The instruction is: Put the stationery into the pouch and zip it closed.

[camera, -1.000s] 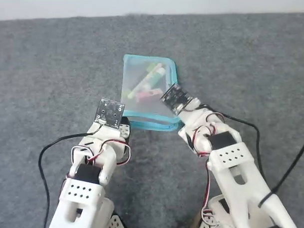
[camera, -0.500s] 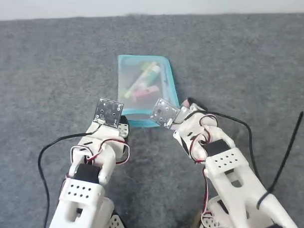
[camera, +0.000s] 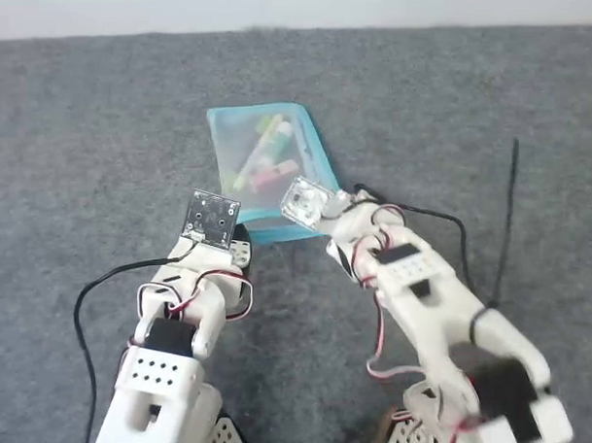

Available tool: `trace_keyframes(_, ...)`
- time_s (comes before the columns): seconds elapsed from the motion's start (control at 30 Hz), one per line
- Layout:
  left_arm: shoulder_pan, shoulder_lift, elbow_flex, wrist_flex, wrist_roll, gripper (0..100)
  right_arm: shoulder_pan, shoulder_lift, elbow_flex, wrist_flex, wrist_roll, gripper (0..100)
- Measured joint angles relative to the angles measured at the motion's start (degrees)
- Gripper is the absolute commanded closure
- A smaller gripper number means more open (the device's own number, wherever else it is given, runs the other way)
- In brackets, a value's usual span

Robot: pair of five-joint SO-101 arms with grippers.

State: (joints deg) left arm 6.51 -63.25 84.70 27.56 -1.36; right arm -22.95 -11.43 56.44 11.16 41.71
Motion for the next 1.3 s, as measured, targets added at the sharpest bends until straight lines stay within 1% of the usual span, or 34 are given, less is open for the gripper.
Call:
trace_keyframes(0.1, 0.09, 0.00, 0.00, 0.00, 0.00, 99, 0.00, 5.98, -3.87, -0.35, 0.00, 84.2)
trace_keyframes(0.27, 0.09, 0.00, 0.00, 0.00, 0.00, 99, 0.00, 11.25, -8.35, -0.53, 0.00, 99.8)
trace_keyframes(0.33, 0.09, 0.00, 0.00, 0.00, 0.00, 99, 0.18, 11.34, -8.62, -0.53, 0.00, 97.6)
trace_keyframes(0.43, 0.35, 0.00, 0.00, 0.00, 0.00, 99, 1.76, 11.16, -8.97, 1.41, 0.00, 99.2)
trace_keyframes(0.53, 0.44, 0.00, 0.00, 0.00, 0.09, 99, 3.43, 6.42, -9.14, 8.62, 0.00, 99.1)
trace_keyframes(0.73, 0.44, 0.00, 0.00, 0.00, 0.09, 99, 4.04, -7.82, -11.16, 33.49, -0.18, 99.1)
trace_keyframes(0.8, 0.44, 0.00, 0.00, 0.00, 0.09, 99, 3.16, -12.31, -12.84, 41.67, -0.53, 99.1)
trace_keyframes(0.9, 0.53, 0.00, 0.00, -0.09, -0.18, 99, 1.93, -17.23, -14.77, 51.69, -5.36, 98.6)
trace_keyframes(1.03, 0.62, 0.00, 0.00, -0.09, -0.18, 99, 0.09, -19.25, -15.21, 58.37, -10.29, 97.6)
trace_keyframes(1.1, 0.62, 0.00, 0.00, -0.09, -0.18, 99, -1.41, -19.25, -15.21, 59.25, -10.81, 93.2)
trace_keyframes(1.2, 0.53, 0.00, 0.00, -0.09, -0.18, 99, -4.40, -19.25, -14.86, 59.69, -11.52, 83.5)
trace_keyframes(1.3, 0.53, 0.00, 0.00, -0.09, -0.18, 99, -8.35, -19.96, -13.27, 60.31, -14.86, 75.7)
